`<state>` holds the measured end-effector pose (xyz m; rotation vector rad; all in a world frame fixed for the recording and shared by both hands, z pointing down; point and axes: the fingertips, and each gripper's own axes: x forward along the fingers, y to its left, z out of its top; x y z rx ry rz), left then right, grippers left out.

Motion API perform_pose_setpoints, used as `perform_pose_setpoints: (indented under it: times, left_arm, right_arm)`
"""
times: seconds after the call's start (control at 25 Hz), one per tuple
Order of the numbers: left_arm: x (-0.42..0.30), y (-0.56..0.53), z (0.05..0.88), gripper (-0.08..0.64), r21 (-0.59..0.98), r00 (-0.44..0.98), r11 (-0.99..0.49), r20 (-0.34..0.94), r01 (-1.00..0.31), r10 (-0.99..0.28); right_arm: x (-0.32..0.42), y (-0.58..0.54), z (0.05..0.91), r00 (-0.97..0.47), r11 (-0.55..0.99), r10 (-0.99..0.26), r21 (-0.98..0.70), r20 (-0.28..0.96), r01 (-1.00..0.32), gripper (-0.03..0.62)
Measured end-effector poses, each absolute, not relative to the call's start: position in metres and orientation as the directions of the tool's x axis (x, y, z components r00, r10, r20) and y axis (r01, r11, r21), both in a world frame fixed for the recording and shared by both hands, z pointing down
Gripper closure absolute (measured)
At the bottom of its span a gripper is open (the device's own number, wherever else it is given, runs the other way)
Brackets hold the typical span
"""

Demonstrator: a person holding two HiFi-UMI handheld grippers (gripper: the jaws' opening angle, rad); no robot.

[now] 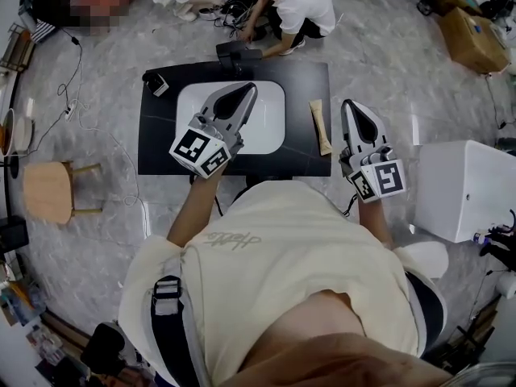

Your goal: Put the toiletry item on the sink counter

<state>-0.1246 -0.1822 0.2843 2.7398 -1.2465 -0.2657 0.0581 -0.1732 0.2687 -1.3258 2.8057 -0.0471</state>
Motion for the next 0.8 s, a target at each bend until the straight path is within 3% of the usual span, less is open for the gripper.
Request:
perform_pose_setpoints:
  times: [0.8]
  left_arm:
    - [-0.151, -0.177, 0.294, 0.557, 0.207, 0.616, -0.624, -0.109, -0.754, -0.781]
  right_arm:
    - [0.04, -0.175, 0.278, -0.649, 0.649, -0.761, -0.033, -0.011, -0.76, 0.598]
